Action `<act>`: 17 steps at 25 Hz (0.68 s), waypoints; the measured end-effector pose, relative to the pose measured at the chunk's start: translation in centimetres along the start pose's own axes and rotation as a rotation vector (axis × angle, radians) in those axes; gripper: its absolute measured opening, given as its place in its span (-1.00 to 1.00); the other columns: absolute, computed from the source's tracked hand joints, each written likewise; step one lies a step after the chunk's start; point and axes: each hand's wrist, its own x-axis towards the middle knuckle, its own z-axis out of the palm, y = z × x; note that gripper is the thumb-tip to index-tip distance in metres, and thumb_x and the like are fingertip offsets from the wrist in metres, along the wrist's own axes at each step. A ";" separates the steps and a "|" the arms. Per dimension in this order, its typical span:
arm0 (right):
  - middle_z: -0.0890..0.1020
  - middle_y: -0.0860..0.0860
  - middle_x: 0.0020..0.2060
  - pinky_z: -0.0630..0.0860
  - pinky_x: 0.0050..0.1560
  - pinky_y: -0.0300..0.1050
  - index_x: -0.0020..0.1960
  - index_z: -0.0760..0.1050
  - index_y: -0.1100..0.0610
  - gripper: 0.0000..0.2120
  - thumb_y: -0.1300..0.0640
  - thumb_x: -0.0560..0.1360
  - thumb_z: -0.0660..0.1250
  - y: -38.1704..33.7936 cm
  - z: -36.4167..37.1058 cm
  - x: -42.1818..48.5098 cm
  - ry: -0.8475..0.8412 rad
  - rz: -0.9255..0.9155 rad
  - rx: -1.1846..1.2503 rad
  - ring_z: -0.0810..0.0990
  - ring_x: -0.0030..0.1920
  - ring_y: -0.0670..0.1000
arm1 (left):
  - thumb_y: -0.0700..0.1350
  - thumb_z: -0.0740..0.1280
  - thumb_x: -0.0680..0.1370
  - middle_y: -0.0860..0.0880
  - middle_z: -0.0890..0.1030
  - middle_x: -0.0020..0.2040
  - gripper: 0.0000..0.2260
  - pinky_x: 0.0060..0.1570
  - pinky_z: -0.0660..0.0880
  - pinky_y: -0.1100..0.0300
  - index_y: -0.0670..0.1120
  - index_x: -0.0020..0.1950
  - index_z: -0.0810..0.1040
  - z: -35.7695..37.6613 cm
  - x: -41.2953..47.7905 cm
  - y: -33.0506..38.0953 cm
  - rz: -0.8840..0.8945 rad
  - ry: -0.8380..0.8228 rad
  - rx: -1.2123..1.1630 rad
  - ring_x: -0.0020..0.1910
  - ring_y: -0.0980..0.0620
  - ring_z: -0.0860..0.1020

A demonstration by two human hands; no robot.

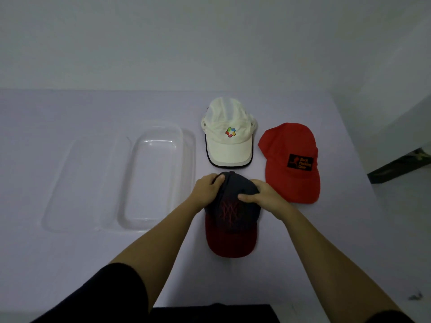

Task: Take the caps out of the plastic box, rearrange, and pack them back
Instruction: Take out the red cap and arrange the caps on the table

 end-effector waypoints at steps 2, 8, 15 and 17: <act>0.55 0.07 0.19 0.51 0.15 -0.11 0.29 0.41 0.14 -0.44 0.18 0.34 0.51 0.6 -0.4 0.8 0.029 0.017 0.034 0.54 0.17 0.03 | 0.02 0.09 0.64 -0.09 0.58 -0.02 -0.63 -0.07 0.33 0.19 -0.22 0.12 0.54 0.2 0.5 0.4 0.004 0.061 0.013 -0.04 -0.02 0.50; 0.51 -0.03 0.21 0.40 0.14 -0.14 0.34 0.40 0.08 -0.66 0.04 0.58 0.19 1.7 -2.5 -1.2 0.281 -0.070 -0.197 0.48 0.17 -0.03 | -0.13 0.15 0.62 -0.12 0.57 0.13 -0.72 0.01 0.35 0.29 -0.19 0.24 0.53 -2.9 -2.0 0.2 0.075 0.323 0.111 0.03 -0.05 0.57; 0.51 -0.05 -0.30 0.41 -0.19 -0.18 0.04 0.53 0.17 -0.75 0.05 0.60 0.15 1.5 -0.5 0.4 0.128 0.063 -0.031 0.44 -0.27 -0.07 | -0.08 0.13 0.63 -0.04 0.50 -0.24 -0.84 -0.38 0.37 0.28 -0.10 0.00 0.46 -0.7 -1.8 -1.1 -0.242 -0.001 -0.372 -0.39 0.10 0.47; 0.61 0.15 -0.20 0.49 -0.10 0.03 0.02 0.53 0.29 -0.70 0.05 0.58 0.20 2.0 -0.9 1.0 0.180 0.046 -0.005 0.50 -0.19 0.04 | -0.08 0.16 0.62 -0.04 0.48 -0.28 -0.85 -0.40 0.36 0.26 -0.11 -0.08 0.43 -0.7 -1.3 -1.4 -0.212 0.040 -0.322 -0.41 0.08 0.43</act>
